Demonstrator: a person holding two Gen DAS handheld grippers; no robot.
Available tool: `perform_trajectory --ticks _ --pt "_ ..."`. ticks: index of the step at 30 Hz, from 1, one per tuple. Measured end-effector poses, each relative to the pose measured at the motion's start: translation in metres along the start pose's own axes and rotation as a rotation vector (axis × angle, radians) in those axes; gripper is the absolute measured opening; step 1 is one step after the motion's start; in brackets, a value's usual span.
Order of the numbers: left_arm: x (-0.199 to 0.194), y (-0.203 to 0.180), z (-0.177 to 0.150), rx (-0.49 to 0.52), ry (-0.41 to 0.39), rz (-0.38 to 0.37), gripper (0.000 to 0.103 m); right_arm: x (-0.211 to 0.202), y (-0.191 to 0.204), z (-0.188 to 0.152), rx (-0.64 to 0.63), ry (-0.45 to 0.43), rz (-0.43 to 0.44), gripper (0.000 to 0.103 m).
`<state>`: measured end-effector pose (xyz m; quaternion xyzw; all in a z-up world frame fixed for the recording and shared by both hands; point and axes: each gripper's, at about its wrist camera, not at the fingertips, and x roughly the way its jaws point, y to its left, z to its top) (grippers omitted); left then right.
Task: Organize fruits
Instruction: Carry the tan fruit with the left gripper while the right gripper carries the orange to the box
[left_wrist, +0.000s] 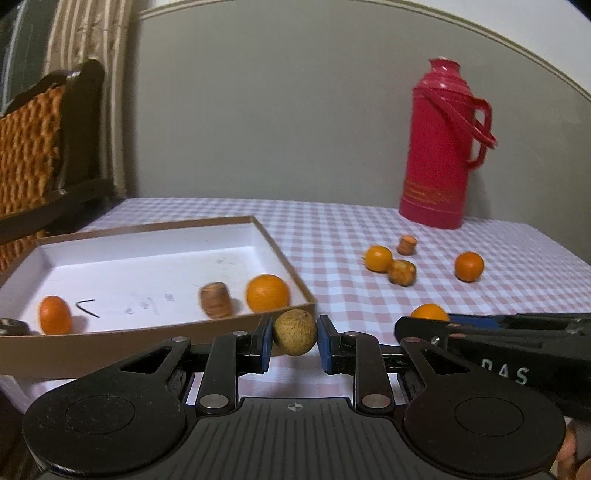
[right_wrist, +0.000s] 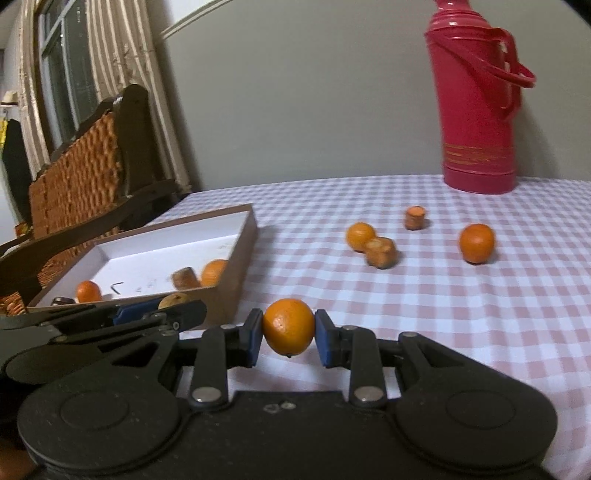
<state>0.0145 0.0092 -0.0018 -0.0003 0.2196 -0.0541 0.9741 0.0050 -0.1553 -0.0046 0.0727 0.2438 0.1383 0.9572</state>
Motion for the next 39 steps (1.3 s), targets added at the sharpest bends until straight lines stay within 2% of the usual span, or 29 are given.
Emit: perform_trajectory --ticks 13,24,39 --pt "-0.014 0.045 0.006 -0.074 -0.056 0.106 0.026 0.013 0.038 0.011 -0.023 -0.048 0.101 0.021" --pt "-0.017 0.091 0.009 -0.138 -0.058 0.208 0.026 0.03 0.065 0.02 -0.035 -0.076 0.152 0.021" --pt "-0.008 0.135 0.016 -0.177 -0.046 0.285 0.026 0.052 0.087 0.03 -0.05 -0.098 0.173 0.021"
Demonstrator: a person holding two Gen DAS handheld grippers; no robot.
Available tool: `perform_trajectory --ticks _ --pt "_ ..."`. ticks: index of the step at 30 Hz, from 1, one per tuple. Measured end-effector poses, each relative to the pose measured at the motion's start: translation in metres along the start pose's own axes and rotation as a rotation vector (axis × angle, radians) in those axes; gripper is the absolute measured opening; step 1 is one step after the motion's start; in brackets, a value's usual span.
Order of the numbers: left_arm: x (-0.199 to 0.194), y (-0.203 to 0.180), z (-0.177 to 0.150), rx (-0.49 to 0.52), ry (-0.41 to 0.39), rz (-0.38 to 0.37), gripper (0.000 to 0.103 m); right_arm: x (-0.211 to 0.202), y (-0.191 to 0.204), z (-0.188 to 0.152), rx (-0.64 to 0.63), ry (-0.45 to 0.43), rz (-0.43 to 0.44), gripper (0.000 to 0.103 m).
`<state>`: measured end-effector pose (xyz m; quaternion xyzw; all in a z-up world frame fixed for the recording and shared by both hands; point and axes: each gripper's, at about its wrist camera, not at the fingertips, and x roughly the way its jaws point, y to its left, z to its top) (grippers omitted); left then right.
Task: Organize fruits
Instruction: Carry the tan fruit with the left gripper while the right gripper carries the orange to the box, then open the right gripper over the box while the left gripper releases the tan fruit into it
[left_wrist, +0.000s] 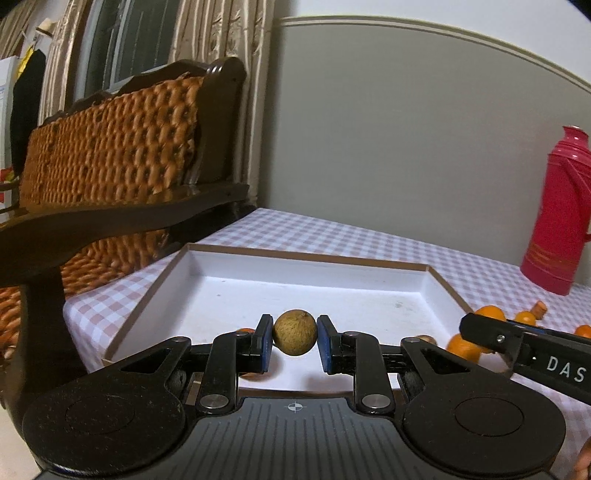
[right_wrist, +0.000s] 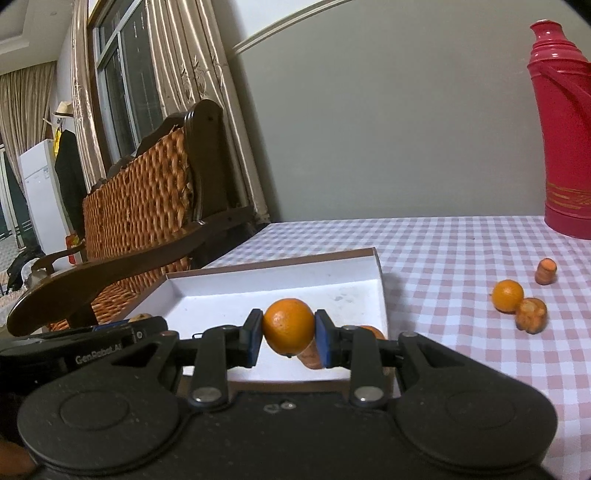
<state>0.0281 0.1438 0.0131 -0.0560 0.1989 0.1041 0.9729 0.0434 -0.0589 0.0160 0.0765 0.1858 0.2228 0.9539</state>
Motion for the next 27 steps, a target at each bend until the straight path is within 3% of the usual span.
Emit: perform_trajectory --ticks 9,27 --pt "0.02 0.018 0.01 -0.02 0.011 0.053 0.026 0.015 0.002 0.002 0.001 0.006 0.0 0.021" --pt "0.052 0.022 0.016 -0.024 0.034 0.087 0.026 0.05 -0.005 0.016 0.015 0.018 -0.025 0.021"
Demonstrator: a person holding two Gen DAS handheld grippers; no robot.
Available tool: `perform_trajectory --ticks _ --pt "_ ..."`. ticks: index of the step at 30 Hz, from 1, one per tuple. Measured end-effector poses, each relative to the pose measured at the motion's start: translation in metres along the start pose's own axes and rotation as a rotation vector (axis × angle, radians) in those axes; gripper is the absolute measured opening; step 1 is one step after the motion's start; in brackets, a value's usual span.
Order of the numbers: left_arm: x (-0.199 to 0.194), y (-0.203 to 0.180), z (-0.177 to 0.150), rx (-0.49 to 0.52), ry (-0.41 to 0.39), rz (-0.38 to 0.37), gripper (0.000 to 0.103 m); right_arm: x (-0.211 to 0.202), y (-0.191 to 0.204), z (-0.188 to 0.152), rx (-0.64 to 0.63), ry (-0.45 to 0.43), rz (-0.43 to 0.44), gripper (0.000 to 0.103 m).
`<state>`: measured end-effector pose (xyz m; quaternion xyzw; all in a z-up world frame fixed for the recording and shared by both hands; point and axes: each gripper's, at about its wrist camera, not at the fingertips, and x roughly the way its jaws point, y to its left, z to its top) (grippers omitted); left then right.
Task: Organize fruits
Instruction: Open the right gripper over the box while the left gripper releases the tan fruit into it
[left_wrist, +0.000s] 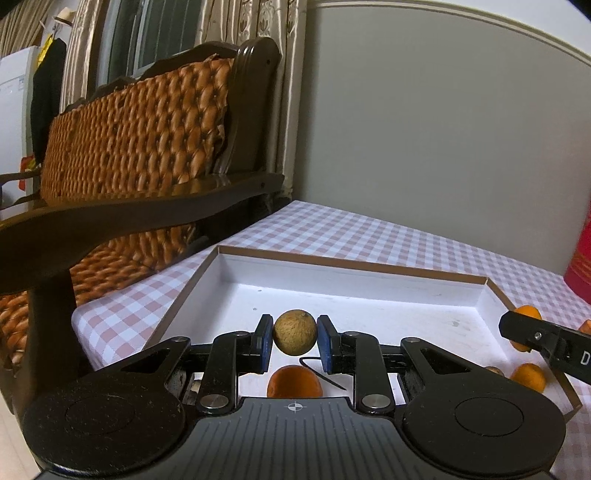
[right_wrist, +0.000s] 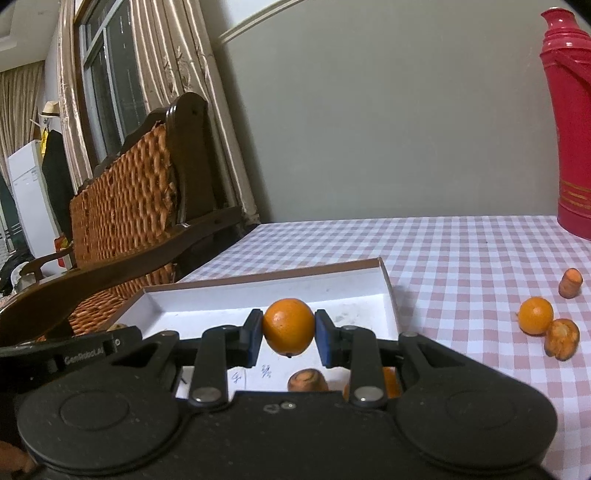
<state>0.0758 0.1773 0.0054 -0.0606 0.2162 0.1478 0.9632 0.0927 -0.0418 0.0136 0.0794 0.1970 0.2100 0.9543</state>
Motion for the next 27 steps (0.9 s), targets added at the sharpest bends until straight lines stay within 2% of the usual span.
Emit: perform_trajectory --ticks 5,8,9,10,11,12,13,14,15,18,22,27 --pt "0.006 0.0 0.002 -0.006 0.008 0.004 0.026 0.009 -0.004 0.002 0.011 0.007 -0.003 0.022" --pt "0.013 0.0 0.003 -0.014 0.026 0.016 0.026 0.014 -0.005 0.003 0.004 0.006 -0.017 0.028" --pt "0.014 0.0 0.004 -0.023 0.032 0.017 0.026 0.015 -0.005 0.003 0.004 0.001 -0.03 0.047" --pt "0.015 0.001 0.004 -0.031 0.035 0.012 0.026 0.013 -0.005 0.003 0.004 -0.011 -0.037 0.06" --pt "0.015 0.001 0.005 -0.037 0.04 0.005 0.027 0.011 -0.006 0.004 0.01 -0.032 -0.04 0.079" --pt "0.015 0.0 0.006 -0.04 0.044 0.001 0.03 0.005 -0.006 0.004 0.021 -0.069 -0.053 0.082" --pt "0.013 -0.001 0.007 -0.04 0.045 -0.003 0.057 0.001 -0.007 0.005 0.025 -0.088 -0.052 0.081" --pt "0.011 -0.002 0.008 -0.039 0.037 0.004 0.094 -0.002 -0.007 0.006 0.025 -0.098 -0.043 0.08" --pt "0.005 -0.005 0.009 -0.034 0.01 0.022 0.103 -0.006 -0.008 0.008 0.027 -0.108 -0.038 0.081" --pt "-0.012 -0.015 0.012 0.042 -0.055 0.049 0.103 -0.017 -0.014 0.01 0.049 -0.136 -0.034 0.089" --pt "-0.02 -0.016 0.011 0.031 -0.005 0.024 0.103 -0.029 -0.025 0.01 0.094 -0.134 -0.026 0.089" --pt "-0.031 -0.02 0.011 0.031 0.008 0.026 0.103 -0.039 -0.035 0.009 0.11 -0.127 -0.055 0.09"
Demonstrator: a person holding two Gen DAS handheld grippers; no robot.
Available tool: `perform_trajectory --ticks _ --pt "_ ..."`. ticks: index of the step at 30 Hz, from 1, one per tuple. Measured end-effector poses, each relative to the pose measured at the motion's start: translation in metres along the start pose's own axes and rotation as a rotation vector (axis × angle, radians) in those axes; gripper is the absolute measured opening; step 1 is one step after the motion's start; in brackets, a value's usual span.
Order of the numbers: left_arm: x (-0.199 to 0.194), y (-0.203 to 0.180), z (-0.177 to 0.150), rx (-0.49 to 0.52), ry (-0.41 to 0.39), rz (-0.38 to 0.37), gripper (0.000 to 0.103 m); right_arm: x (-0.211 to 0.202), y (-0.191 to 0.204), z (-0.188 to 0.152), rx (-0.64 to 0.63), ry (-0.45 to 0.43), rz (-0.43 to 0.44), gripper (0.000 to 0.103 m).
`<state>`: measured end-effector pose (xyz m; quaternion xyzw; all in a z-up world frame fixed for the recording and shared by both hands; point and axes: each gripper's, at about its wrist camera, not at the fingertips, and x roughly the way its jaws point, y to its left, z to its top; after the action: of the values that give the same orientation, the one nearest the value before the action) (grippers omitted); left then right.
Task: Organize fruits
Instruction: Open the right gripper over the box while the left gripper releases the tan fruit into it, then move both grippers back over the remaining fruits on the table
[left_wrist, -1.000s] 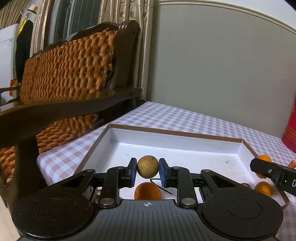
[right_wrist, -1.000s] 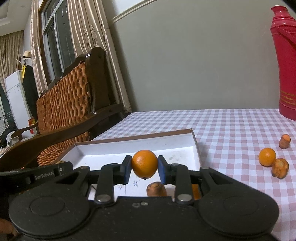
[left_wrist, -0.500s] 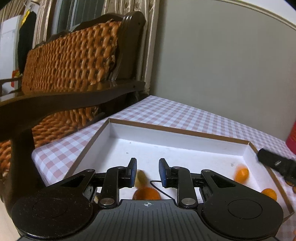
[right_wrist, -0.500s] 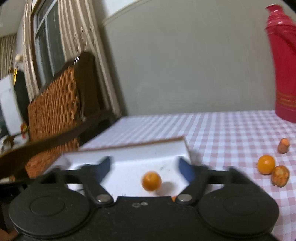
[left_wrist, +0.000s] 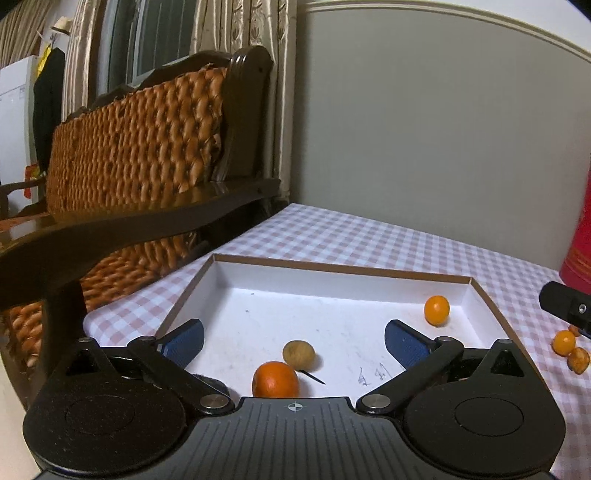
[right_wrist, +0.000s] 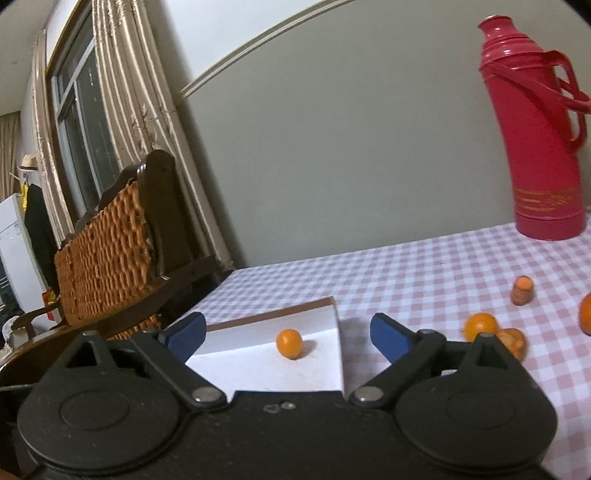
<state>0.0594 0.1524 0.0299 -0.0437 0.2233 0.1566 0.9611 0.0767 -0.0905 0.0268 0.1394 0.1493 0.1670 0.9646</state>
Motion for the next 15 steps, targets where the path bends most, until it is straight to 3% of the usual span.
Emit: perform_trajectory --ticks 15 --pt "-0.02 -0.031 -0.001 0.035 0.01 -0.059 0.103 -0.031 -0.026 -0.002 -0.008 -0.001 -0.074 0.091"
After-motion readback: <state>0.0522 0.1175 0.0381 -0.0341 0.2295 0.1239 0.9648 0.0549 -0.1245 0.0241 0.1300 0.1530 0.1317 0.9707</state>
